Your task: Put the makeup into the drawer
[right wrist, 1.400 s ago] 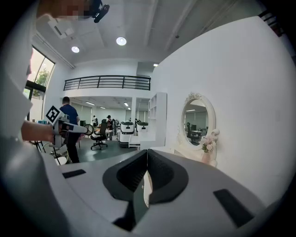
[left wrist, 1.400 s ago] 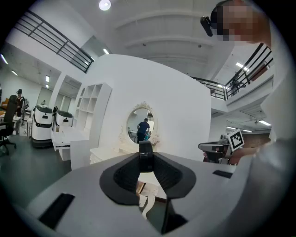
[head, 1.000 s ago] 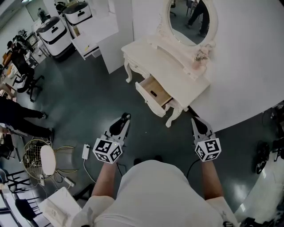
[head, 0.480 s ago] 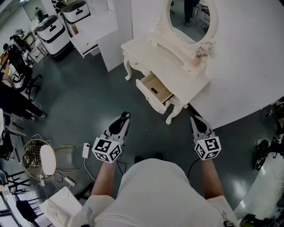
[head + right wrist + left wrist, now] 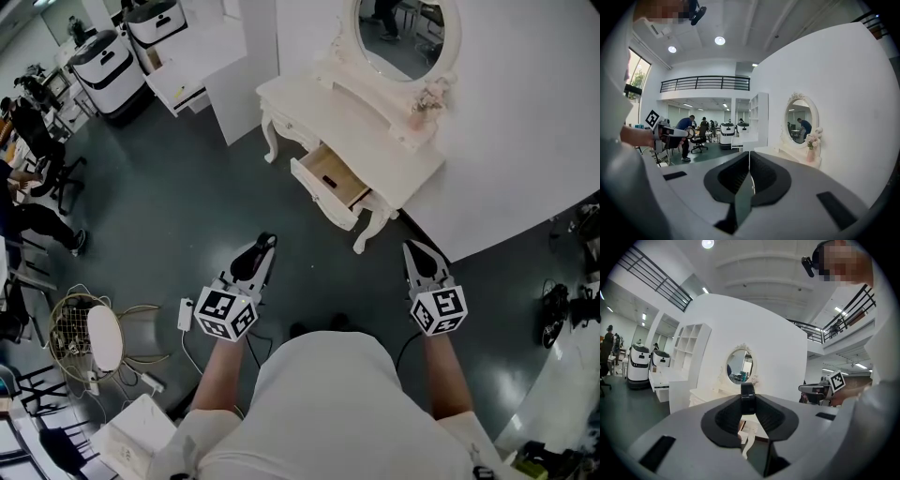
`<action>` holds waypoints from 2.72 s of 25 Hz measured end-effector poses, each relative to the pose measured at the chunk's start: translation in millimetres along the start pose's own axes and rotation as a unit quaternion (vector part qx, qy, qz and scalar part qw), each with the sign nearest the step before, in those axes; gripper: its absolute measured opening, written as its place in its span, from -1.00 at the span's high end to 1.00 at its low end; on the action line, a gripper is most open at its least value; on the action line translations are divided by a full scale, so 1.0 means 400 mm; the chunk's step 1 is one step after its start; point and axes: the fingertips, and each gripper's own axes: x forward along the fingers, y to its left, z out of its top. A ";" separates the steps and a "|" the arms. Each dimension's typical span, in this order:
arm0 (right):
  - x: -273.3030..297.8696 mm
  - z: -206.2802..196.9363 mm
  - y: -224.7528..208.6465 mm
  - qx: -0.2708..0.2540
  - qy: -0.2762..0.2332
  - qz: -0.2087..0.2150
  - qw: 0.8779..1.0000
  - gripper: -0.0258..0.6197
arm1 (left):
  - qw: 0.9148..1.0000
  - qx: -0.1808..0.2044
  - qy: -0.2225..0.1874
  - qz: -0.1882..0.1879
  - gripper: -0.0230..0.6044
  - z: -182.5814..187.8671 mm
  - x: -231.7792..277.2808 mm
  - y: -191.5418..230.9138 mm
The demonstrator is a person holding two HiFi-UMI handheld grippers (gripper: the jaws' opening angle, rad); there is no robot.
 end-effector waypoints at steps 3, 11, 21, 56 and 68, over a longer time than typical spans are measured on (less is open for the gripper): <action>-0.009 -0.006 0.018 0.001 0.000 -0.003 1.000 0.83 | 1.000 0.000 0.000 -0.004 0.63 -0.005 -0.015 0.002; -0.014 -0.026 0.048 0.001 0.005 -0.002 1.000 0.83 | 1.000 -0.006 0.004 -0.002 0.63 -0.027 -0.040 0.018; 0.080 -0.017 -0.001 0.009 0.001 0.022 1.000 0.83 | 1.000 0.001 -0.001 0.011 0.63 -0.005 0.015 0.036; 0.545 0.026 -0.369 0.015 0.028 0.074 0.997 0.83 | 0.999 -0.011 0.023 0.030 0.63 0.078 0.570 0.198; 0.778 0.047 -0.390 0.019 0.064 0.045 0.997 0.83 | 0.998 -0.009 0.061 -0.015 0.63 0.076 0.785 0.414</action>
